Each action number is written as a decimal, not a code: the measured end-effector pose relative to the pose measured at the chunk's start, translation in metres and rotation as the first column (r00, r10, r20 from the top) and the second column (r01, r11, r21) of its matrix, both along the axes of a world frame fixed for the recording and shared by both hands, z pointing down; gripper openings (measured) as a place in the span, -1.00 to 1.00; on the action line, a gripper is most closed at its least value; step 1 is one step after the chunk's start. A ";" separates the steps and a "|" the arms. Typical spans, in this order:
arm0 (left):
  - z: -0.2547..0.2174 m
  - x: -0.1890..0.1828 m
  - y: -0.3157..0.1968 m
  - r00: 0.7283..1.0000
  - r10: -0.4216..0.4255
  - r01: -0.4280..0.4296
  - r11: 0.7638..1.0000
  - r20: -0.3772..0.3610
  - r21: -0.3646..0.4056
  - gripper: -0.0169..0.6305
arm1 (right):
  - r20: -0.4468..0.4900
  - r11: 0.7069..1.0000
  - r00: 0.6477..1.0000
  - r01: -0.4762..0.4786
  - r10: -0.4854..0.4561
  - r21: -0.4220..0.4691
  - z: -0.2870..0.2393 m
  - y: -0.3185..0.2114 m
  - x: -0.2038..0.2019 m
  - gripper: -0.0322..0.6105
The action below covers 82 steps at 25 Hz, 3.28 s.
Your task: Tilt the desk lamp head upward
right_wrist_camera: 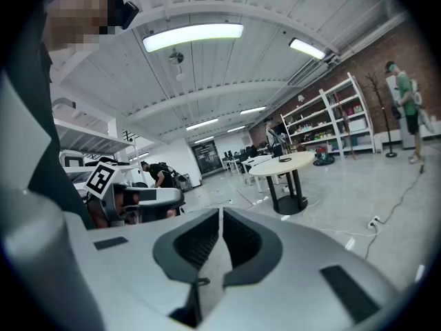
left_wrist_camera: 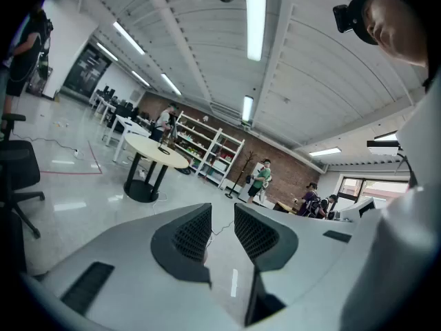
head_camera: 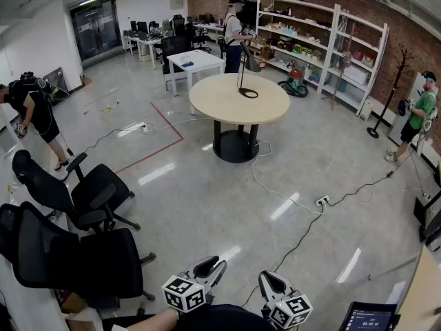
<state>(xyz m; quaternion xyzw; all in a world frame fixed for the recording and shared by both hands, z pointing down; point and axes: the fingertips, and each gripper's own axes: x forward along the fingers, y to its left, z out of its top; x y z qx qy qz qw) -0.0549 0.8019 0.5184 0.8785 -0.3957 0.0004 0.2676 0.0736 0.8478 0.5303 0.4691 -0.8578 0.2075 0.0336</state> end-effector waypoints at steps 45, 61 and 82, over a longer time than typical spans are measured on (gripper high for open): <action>0.045 -0.129 -0.033 0.981 -0.063 0.039 0.990 -0.182 -0.134 -0.61 | -0.097 0.996 0.994 -0.050 0.042 -0.078 -0.003 -0.043 -0.110 -0.84; 0.050 -0.132 -0.152 0.979 -0.196 0.189 0.972 -0.045 -0.136 -0.61 | 0.046 0.990 0.992 0.117 -0.113 -0.076 0.017 -0.191 -0.113 -0.84; 0.037 -0.036 -0.369 0.987 -0.162 0.161 0.979 0.000 -0.126 -0.61 | 0.109 0.992 0.991 0.089 -0.079 -0.089 0.022 -0.404 -0.016 -0.84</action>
